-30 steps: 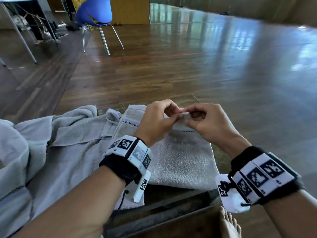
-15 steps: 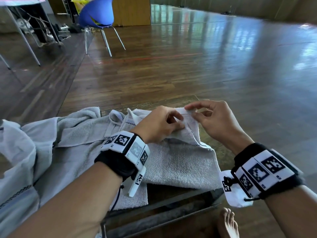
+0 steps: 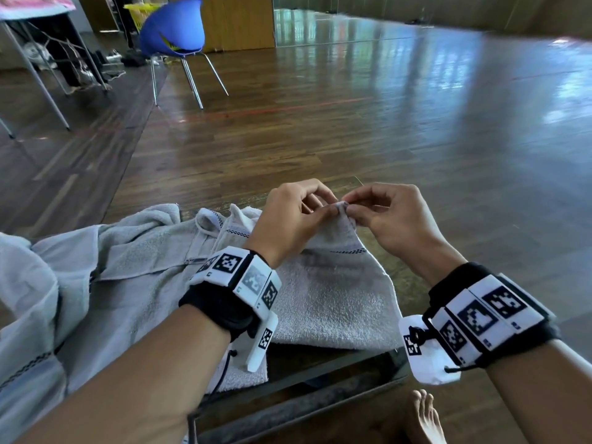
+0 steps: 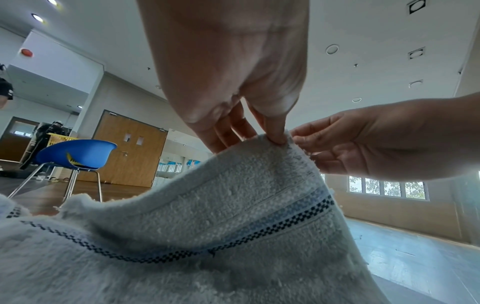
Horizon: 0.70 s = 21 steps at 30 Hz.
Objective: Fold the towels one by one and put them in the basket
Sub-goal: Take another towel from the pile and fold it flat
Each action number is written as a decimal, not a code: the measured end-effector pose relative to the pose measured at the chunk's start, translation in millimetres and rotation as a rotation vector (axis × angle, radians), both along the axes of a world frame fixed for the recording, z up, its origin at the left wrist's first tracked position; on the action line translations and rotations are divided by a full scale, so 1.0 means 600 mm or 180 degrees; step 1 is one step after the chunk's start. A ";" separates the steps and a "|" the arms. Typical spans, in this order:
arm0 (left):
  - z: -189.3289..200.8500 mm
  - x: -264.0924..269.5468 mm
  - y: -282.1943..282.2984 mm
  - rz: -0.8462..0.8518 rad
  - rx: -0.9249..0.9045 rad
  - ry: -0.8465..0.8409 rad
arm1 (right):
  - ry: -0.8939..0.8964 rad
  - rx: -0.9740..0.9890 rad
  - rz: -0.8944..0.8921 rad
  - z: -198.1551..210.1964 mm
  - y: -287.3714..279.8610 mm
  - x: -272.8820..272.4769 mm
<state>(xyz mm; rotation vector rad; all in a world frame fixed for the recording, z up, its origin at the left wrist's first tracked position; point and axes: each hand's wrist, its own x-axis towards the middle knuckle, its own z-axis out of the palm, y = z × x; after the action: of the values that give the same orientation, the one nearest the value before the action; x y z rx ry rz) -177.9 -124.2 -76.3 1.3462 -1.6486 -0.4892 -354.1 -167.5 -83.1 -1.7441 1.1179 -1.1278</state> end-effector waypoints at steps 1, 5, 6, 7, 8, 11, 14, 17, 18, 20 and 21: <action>-0.001 0.000 -0.001 0.0016 -0.0020 0.0023 | -0.0064 0.0069 0.0008 0.002 -0.001 0.001; -0.002 0.001 -0.003 0.0172 -0.0074 0.0065 | -0.0211 0.0241 0.0000 0.004 -0.001 0.008; -0.002 0.002 -0.003 0.0206 -0.0075 0.0099 | -0.0257 0.0297 0.0018 0.005 -0.001 0.009; -0.002 0.002 -0.002 0.0228 -0.0070 0.0150 | -0.0306 0.0359 0.0052 0.006 -0.001 0.010; -0.001 0.002 -0.001 0.0240 -0.0065 0.0202 | -0.0349 0.0410 0.0094 0.007 -0.001 0.011; -0.001 0.004 0.000 0.0266 -0.0035 0.0277 | -0.0390 0.0449 0.0202 0.005 -0.004 0.017; -0.001 0.008 0.000 0.0283 -0.0012 0.0295 | -0.0388 0.0477 0.0218 0.004 -0.005 0.021; -0.002 0.010 0.000 0.0304 0.0011 0.0324 | -0.0286 0.0469 0.0225 0.003 -0.006 0.025; -0.003 0.010 0.001 0.0307 0.0029 0.0321 | -0.0259 0.0469 0.0234 0.003 -0.005 0.026; -0.004 0.011 0.001 0.0315 0.0057 0.0309 | -0.0240 0.0469 0.0225 0.004 -0.004 0.027; -0.004 0.012 0.000 0.0319 0.0053 0.0307 | -0.0235 0.0466 0.0214 0.004 -0.004 0.028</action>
<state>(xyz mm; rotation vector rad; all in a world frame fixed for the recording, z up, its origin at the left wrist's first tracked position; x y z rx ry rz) -170.8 -124.2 -78.8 1.3887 -1.4943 -0.5017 -337.3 -169.7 -80.7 -1.6024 1.0621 -1.0349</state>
